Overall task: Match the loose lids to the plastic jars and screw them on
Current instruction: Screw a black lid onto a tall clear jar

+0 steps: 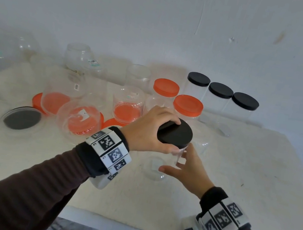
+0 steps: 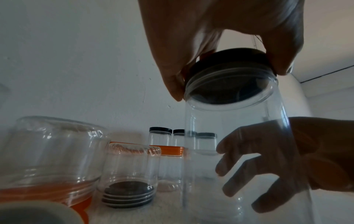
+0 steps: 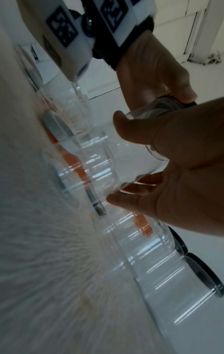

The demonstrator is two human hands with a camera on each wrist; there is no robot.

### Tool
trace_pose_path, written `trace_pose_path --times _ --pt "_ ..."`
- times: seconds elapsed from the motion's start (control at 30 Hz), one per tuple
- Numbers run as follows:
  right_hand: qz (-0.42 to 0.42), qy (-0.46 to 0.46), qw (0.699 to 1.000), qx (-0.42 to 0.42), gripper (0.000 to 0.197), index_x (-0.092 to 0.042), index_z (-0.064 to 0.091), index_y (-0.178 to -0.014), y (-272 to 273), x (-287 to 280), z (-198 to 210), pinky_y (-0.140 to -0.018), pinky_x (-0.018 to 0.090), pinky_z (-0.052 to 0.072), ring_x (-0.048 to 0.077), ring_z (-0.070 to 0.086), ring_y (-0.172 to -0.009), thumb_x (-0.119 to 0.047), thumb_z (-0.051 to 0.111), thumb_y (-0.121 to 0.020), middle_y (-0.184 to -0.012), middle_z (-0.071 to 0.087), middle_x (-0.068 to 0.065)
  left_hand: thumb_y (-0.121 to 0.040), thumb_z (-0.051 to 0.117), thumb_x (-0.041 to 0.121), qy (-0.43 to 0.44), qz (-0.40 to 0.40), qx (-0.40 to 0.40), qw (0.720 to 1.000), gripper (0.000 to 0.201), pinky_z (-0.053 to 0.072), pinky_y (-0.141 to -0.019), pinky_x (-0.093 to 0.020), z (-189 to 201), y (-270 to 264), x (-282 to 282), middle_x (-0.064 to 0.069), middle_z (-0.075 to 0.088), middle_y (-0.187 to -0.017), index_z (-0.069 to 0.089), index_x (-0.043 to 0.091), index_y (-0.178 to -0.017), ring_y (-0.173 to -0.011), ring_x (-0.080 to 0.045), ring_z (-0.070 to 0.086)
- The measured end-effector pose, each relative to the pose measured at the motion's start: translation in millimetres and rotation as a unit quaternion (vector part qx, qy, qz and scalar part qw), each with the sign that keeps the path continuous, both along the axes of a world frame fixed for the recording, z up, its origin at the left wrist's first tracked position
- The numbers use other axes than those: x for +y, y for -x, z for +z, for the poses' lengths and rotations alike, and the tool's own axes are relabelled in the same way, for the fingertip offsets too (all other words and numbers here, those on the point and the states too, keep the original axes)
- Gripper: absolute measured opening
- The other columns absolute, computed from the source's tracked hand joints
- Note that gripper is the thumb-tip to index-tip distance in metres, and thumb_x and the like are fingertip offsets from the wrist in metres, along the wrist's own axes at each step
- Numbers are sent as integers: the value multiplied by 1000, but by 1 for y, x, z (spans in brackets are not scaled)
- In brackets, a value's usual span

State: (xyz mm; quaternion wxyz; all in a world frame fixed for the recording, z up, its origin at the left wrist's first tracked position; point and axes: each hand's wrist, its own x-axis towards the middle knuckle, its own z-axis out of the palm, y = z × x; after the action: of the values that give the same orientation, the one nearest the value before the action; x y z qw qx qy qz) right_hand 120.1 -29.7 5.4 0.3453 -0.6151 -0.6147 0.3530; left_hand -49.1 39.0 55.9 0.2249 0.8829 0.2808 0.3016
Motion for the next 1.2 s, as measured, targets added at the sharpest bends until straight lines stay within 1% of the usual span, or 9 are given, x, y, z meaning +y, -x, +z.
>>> trace_pose_path --times 0.17,0.27,0.33,0.5,0.63,0.77,0.9,1.07,1.2 --pt "47 -6 998 -49 92 -27 27 -132 -11 -2 36 -95 27 42 8 41 -116 -39 80 -58 -133 32 -7 -57 84 43 127 20 -74 989 103 32 -103 -20 -12 5 -6 6 36 -138 27 22 -140 -125 -6 36" --pt "58 -48 994 -78 93 -27 29 -132 -12 -4 70 -97 29 41 7 42 -117 -49 72 -52 -132 33 -9 -57 85 34 216 38 -113 969 116 29 -105 -21 -24 6 -10 5 32 -143 11 23 -145 -130 -6 34" --pt "93 -66 982 -150 91 -24 31 -135 -9 -1 91 -98 27 40 7 42 -116 -48 74 -58 -131 36 -10 -59 85 28 246 52 -118 961 117 28 -101 -18 -32 3 -11 5 29 -144 7 24 -146 -128 -5 32" --pt "220 -41 901 -372 86 -26 26 -143 6 19 126 -100 25 37 11 39 -123 -44 73 -73 -140 37 -6 -55 81 45 271 44 -149 950 106 36 -104 -28 -47 -7 -12 9 41 -136 23 26 -140 -125 -3 40" --pt "276 1 857 -435 80 -32 29 -140 18 32 136 -87 21 39 12 42 -110 -37 74 -74 -118 39 -8 -55 81 45 276 51 -147 948 93 39 -101 -24 -49 -8 -10 14 51 -127 35 28 -134 -118 3 46" --pt "309 35 827 -468 85 -37 26 -141 22 43 141 -87 22 39 15 39 -113 -28 76 -74 -123 34 -6 -61 84 31 269 49 -136 952 82 38 -93 -11 -48 -6 -8 20 50 -120 35 34 -127 -114 8 46" --pt "338 38 819 -462 82 -39 31 -134 21 49 143 -83 23 43 18 40 -114 -20 79 -70 -126 32 -6 -65 83 25 271 42 -122 954 76 38 -94 -14 -47 -4 -5 16 51 -118 37 31 -125 -114 2 47" --pt "348 33 824 -445 81 -38 34 -129 22 52 141 -77 22 44 18 43 -110 -16 80 -66 -123 33 -7 -52 79 47 283 25 -108 953 85 40 -99 -19 -45 -2 -3 13 53 -122 39 33 -125 -116 0 48" --pt "359 25 825 -437 80 -36 35 -129 22 51 139 -79 21 43 17 41 -111 -14 80 -66 -125 33 -7 -52 78 49 285 13 -102 953 88 40 -101 -24 -46 0 0 11 54 -123 40 28 -129 -116 -1 49"
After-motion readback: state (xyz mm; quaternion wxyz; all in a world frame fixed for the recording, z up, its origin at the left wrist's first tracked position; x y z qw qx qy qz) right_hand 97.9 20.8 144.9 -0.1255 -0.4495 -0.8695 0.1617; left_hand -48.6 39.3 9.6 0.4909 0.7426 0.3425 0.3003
